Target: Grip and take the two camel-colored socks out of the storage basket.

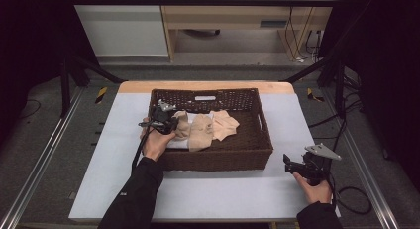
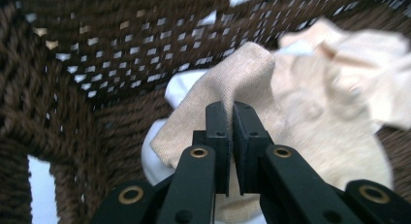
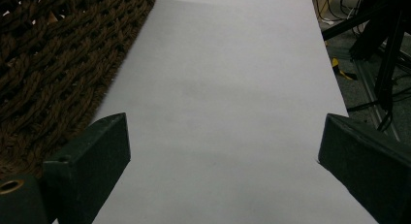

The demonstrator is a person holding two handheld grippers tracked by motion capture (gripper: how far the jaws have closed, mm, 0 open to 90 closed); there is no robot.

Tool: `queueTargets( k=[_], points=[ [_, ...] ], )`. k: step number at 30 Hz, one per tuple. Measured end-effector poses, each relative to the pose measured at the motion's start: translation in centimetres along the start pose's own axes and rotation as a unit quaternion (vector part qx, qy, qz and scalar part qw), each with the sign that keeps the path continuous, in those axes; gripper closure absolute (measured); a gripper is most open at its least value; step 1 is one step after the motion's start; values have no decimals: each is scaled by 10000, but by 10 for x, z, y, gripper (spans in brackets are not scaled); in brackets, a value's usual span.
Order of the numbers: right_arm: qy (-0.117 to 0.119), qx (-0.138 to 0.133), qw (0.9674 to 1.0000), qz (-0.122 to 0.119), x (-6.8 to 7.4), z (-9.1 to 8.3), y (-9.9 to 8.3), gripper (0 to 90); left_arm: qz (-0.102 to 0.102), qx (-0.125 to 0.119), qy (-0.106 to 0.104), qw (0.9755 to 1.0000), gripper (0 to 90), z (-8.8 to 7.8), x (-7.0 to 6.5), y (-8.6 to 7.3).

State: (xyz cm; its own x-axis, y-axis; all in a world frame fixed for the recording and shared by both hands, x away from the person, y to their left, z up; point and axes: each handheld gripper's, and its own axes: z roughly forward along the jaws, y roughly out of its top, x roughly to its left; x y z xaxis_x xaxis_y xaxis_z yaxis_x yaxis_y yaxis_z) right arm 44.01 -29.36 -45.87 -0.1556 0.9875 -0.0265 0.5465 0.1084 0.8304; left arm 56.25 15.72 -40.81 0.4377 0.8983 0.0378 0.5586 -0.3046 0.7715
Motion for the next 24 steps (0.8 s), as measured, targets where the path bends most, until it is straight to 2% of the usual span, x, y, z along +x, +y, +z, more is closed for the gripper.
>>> queueTargets(
  k=[1,2,3,6,9,10,11,14,18,24],
  points=[
    [0,7,10000,13,0,0,0,47,-61,-101,-66,9999,853,-1,1,0],
    [-4,-1,10000,7,0,0,0,47,-61,-101,-66,9999,854,-1,1,0],
    [-6,-3,10000,11,-1,0,0,47,-177,-252,-178,9994,854,-3,3,1],
    [-11,-3,10000,12,-1,0,0,47,-254,-344,-217,9989,855,-5,3,1],
    [-7,-6,10000,24,-1,0,0,47,-359,-691,-310,9965,855,-11,4,4],
    [-7,-6,10000,24,-1,0,0,47,-359,-691,-310,9965,855,-11,4,4],
    [-15,-17,10000,14,-1,-1,0,47,-431,-835,-360,9949,855,-15,4,6],
    [-22,-15,10000,19,-1,0,0,47,-417,-963,-373,9938,856,-19,4,7],
    [-22,-15,10000,20,-1,0,0,47,-446,-1330,-421,9892,856,-30,0,12],
    [-30,-17,10000,21,-1,-1,0,47,-442,-1716,-545,9827,856,-49,-5,21]
  ],
)
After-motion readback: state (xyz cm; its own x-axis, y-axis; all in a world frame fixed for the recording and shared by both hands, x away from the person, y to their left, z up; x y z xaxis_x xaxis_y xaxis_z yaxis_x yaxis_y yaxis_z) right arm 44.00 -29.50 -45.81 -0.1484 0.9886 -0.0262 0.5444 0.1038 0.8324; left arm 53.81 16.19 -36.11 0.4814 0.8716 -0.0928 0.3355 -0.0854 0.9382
